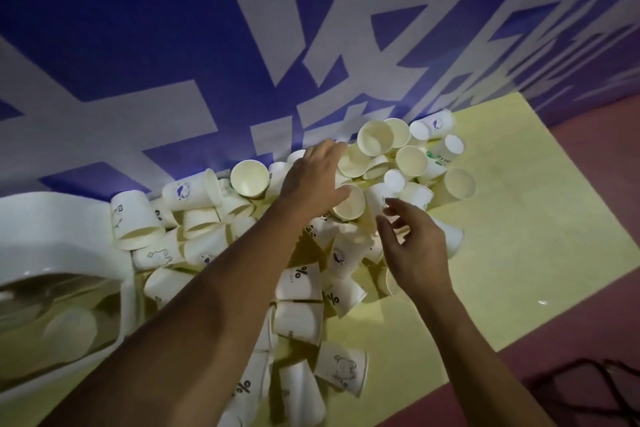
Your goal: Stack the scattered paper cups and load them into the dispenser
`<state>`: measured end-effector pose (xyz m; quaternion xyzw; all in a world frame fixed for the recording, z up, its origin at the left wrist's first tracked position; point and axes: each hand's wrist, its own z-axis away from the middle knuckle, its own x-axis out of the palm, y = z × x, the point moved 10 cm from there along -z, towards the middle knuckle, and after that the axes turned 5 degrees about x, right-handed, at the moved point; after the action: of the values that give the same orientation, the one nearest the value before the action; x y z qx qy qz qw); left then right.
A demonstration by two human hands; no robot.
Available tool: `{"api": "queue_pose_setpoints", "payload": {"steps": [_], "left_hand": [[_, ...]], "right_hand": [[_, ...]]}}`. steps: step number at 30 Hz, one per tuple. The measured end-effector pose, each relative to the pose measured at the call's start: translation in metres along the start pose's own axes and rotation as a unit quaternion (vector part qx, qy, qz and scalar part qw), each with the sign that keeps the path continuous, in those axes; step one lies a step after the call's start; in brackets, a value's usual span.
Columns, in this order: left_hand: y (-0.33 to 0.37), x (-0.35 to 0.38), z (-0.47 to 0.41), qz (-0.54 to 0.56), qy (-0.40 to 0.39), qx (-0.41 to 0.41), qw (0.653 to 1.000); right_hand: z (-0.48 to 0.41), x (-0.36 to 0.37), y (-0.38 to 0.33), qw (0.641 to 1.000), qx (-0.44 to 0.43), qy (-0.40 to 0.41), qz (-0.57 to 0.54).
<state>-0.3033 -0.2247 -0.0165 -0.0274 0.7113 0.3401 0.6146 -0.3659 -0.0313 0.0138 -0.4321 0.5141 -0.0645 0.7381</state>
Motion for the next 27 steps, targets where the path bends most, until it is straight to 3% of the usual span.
{"api": "queue_pose_setpoints", "payload": {"steps": [5, 8, 12, 16, 27], "left_hand": [[0.015, 0.015, -0.049, 0.051, 0.022, -0.072, 0.996], [0.014, 0.032, -0.070, 0.064, 0.018, -0.121, 0.990], [0.013, 0.044, -0.085, 0.056, 0.030, -0.147, 0.987], [0.014, 0.035, -0.081, 0.077, 0.076, -0.134, 0.985], [-0.015, -0.038, 0.044, 0.218, 0.165, -0.149, 0.950]], "right_hand": [[-0.033, -0.006, 0.013, 1.000, 0.015, 0.021, 0.006], [-0.039, -0.007, 0.027, 0.997, 0.044, 0.023, 0.063], [-0.038, 0.008, 0.054, 0.975, 0.124, -0.043, 0.177], [-0.037, 0.019, 0.074, 0.962, 0.173, -0.078, 0.196], [-0.024, -0.001, 0.017, 1.000, 0.014, 0.018, 0.014]]}}
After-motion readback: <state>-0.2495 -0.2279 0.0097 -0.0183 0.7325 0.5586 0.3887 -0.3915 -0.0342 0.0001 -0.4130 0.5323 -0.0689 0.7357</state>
